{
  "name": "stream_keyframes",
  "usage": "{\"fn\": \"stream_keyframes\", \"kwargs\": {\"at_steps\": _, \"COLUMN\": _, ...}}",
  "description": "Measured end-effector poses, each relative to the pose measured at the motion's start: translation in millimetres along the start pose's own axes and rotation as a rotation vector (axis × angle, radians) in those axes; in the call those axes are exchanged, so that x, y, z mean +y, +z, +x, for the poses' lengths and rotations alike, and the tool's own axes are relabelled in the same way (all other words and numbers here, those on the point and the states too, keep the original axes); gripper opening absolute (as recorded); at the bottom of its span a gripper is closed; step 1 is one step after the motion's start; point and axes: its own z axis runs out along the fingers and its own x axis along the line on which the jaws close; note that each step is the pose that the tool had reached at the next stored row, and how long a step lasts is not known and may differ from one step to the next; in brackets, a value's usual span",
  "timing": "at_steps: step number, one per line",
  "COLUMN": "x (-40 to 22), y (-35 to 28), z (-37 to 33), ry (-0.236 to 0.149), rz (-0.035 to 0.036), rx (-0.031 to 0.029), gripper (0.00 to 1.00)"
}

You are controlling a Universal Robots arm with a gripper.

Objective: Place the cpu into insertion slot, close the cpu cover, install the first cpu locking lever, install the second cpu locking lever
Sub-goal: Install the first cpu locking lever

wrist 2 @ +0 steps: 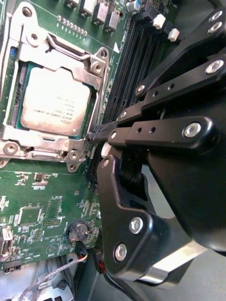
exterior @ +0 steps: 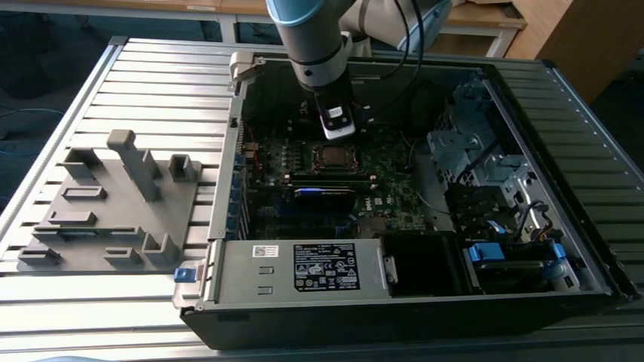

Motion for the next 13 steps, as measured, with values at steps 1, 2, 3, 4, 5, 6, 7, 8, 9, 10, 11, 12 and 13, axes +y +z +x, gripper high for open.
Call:
{"fn": "stream_keyframes", "kwargs": {"at_steps": 1, "x": -0.1, "y": 0.3, "z": 0.1, "ry": 0.000, "rz": 0.0009, "rx": -0.0008, "gripper": 0.11}}
{"fn": "stream_keyframes", "kwargs": {"at_steps": 2, "x": -0.1, "y": 0.5, "z": 0.1, "ry": -0.001, "rz": 0.0020, "rx": -0.0017, "gripper": 0.11}}
{"fn": "stream_keyframes", "kwargs": {"at_steps": 3, "x": -0.2, "y": 0.7, "z": 0.2, "ry": -0.002, "rz": 0.0034, "rx": -0.0027, "gripper": 0.11}}
{"fn": "stream_keyframes", "kwargs": {"at_steps": 4, "x": -0.2, "y": 0.9, "z": 0.2, "ry": -0.002, "rz": 0.0047, "rx": -0.0036, "gripper": 0.11}}
{"fn": "stream_keyframes", "kwargs": {"at_steps": 5, "x": -0.3, "y": 0.9, "z": 0.2, "ry": -0.003, "rz": 0.0058, "rx": -0.0040, "gripper": 0.11}}
{"fn": "stream_keyframes", "kwargs": {"at_steps": 6, "x": -0.3, "y": 0.9, "z": 0.2, "ry": -0.003, "rz": 0.0059, "rx": -0.0040, "gripper": 0.11}}
{"fn": "stream_keyframes", "kwargs": {"at_steps": 7, "x": -0.3, "y": 0.9, "z": 0.2, "ry": -0.003, "rz": 0.0060, "rx": -0.0041, "gripper": 0.11}}
{"fn": "stream_keyframes", "kwargs": {"at_steps": 8, "x": -0.3, "y": 0.9, "z": 0.2, "ry": -0.003, "rz": 0.0060, "rx": -0.0041, "gripper": 0.11}}
{"fn": "stream_keyframes", "kwargs": {"at_steps": 9, "x": -0.2, "y": 0.6, "z": 0.1, "ry": -0.003, "rz": 0.0062, "rx": -0.0041, "gripper": 0.11}}
{"fn": "stream_keyframes", "kwargs": {"at_steps": 10, "x": 0.0, "y": 0.1, "z": 0.0, "ry": -0.003, "rz": 0.0061, "rx": -0.0040, "gripper": 0.11}}
{"fn": "stream_keyframes", "kwargs": {"at_steps": 11, "x": 0.2, "y": -0.7, "z": -0.2, "ry": -0.003, "rz": 0.0059, "rx": -0.0041, "gripper": 0.11}}
{"fn": "stream_keyframes", "kwargs": {"at_steps": 12, "x": 0.5, "y": -1.7, "z": -0.4, "ry": -0.002, "rz": 0.0058, "rx": -0.0041, "gripper": 0.11}}
{"fn": "stream_keyframes", "kwargs": {"at_steps": 13, "x": 0.8, "y": -2.7, "z": -0.7, "ry": -0.003, "rz": 0.0058, "rx": -0.0041, "gripper": 0.11}}
